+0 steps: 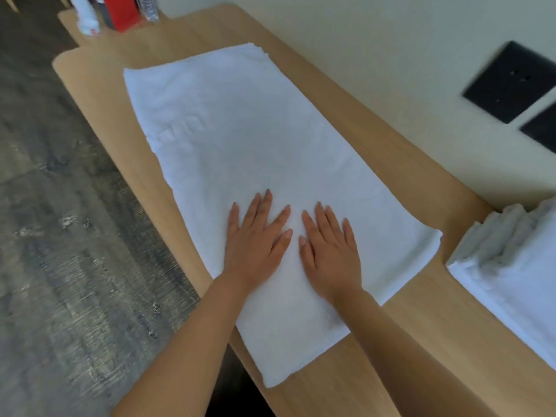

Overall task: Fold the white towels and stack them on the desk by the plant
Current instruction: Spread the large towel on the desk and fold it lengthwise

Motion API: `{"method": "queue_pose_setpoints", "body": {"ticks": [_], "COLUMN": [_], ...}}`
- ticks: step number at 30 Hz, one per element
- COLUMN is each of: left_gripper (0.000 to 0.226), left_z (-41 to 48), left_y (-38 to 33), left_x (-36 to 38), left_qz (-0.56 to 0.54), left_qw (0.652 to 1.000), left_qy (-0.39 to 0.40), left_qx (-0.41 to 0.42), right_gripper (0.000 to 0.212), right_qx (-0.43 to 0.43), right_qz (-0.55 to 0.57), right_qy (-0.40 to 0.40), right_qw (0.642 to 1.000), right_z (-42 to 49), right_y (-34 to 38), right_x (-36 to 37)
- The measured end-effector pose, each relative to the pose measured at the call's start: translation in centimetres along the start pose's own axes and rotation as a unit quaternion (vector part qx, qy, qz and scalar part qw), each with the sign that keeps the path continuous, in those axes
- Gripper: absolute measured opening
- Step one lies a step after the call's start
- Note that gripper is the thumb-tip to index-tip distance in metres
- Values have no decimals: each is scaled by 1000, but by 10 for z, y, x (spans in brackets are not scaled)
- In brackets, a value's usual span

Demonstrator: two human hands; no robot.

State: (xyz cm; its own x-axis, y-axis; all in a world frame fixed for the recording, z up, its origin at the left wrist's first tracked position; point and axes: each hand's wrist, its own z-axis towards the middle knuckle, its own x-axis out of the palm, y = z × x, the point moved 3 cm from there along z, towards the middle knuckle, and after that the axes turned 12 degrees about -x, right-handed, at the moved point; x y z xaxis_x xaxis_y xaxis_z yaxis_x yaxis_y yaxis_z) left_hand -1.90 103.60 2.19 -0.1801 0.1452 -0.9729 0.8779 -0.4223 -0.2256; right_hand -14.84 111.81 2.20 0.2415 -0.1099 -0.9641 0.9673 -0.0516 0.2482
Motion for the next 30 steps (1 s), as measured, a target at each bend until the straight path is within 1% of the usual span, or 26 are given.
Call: {"method": "queue_pose_setpoints", "body": {"ticks": [2, 4, 5, 7, 9, 13, 16, 22, 25, 28, 30], "left_gripper": [60, 59, 59, 61, 63, 63, 65, 60, 60, 63, 63], "left_z": [-6, -15, -21, -36, -51, -67, -71, -102, -114, -136, -150], "left_y": [2, 2, 3, 0, -7, -16, -22, -49, -53, -68, -80], "left_x": [0, -2, -2, -1, 2, 7, 8, 14, 17, 22, 29], "left_qz": [0, 8, 19, 22, 8, 12, 17, -5, 5, 29, 15], "left_qw": [999, 993, 987, 977, 973, 971, 971, 974, 974, 981, 986], "left_qy": [-24, -66, -73, -48, -29, -19, -5, 18, 12, 18, 9], "left_qx": [-25, -98, -143, -205, -227, -238, -239, -225, -224, -191, -164], "right_gripper": [56, 58, 61, 65, 68, 71, 72, 71, 71, 73, 72], "right_qx": [-7, -7, 3, 38, 67, 95, 98, 100, 102, 90, 76], "right_qz": [-1, -13, -22, -37, -56, -74, -81, -88, -74, -50, -25], "right_qy": [12, 28, 37, 54, 64, 70, 65, 57, 50, 55, 71], "right_qw": [1000, 999, 999, 997, 994, 990, 990, 989, 991, 993, 994], "right_z": [-3, -9, -12, -19, -25, -30, -31, -35, -45, -74, -101], "right_y": [-1, -14, -24, -47, -66, -78, -74, -74, -68, -56, -47], "right_x": [0, -5, -8, -16, -23, -25, -24, -21, -22, -22, -23]}}
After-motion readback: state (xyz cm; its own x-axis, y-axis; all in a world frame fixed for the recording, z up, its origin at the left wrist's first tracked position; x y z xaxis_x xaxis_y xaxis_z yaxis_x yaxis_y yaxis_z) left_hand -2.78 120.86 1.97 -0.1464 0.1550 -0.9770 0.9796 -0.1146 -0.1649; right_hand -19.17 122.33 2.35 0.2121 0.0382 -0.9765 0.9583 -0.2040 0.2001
